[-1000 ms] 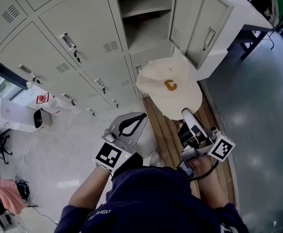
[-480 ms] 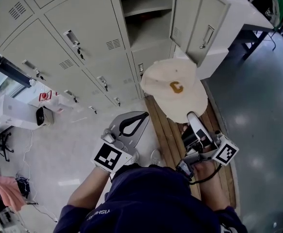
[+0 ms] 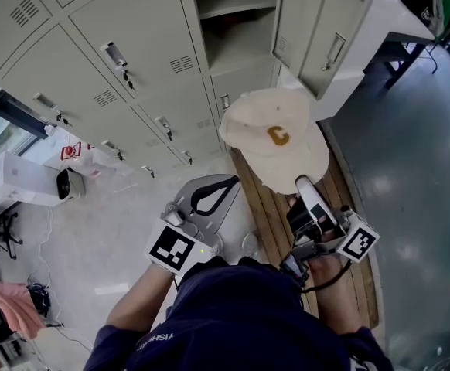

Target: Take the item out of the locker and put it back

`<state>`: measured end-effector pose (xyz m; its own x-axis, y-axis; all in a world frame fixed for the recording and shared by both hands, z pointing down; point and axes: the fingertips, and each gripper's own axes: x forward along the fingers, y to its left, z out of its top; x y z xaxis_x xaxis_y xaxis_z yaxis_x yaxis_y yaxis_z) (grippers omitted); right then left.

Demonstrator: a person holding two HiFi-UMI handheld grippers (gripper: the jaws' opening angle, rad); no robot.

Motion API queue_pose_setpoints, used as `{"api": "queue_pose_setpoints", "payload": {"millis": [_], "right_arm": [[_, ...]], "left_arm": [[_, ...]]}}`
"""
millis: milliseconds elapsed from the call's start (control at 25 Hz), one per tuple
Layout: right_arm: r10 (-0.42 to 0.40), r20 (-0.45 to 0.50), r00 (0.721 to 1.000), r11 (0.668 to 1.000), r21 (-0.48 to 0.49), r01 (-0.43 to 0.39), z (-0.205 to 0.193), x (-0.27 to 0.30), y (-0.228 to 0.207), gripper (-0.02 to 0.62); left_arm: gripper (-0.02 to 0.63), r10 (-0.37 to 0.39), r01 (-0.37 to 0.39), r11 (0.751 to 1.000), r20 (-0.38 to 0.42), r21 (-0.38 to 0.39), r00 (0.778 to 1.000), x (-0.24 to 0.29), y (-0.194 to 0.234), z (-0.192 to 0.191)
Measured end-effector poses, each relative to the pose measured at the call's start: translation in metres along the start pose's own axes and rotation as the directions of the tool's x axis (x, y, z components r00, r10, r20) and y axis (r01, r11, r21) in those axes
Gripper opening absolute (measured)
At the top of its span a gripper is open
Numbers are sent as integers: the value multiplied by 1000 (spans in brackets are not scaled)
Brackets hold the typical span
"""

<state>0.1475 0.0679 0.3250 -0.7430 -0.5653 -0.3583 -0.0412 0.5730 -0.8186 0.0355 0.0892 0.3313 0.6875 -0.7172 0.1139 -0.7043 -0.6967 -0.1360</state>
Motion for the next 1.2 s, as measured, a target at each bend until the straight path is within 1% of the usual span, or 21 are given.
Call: {"api": "queue_pose_setpoints", "payload": {"millis": [240, 720, 1000, 1200], "right_arm": [[3, -7, 1000, 1000, 5, -3, -5, 5, 1, 21], [-2, -19, 1000, 1000, 6, 2, 1, 3, -2, 21], [20, -23, 1000, 1000, 9, -19, 11, -4, -7, 21], [35, -27, 999, 999, 4, -35, 20, -3, -8, 21]], "left_arm": [[5, -9, 9, 1000, -8, -6, 1000, 1, 0, -2], [5, -16, 16, 1000, -12, 2, 1000, 11, -4, -1], [5, 10, -10, 1000, -14, 23, 1000, 15, -11, -1], [5, 35, -35, 999, -19, 4, 999, 17, -10, -2]]}}
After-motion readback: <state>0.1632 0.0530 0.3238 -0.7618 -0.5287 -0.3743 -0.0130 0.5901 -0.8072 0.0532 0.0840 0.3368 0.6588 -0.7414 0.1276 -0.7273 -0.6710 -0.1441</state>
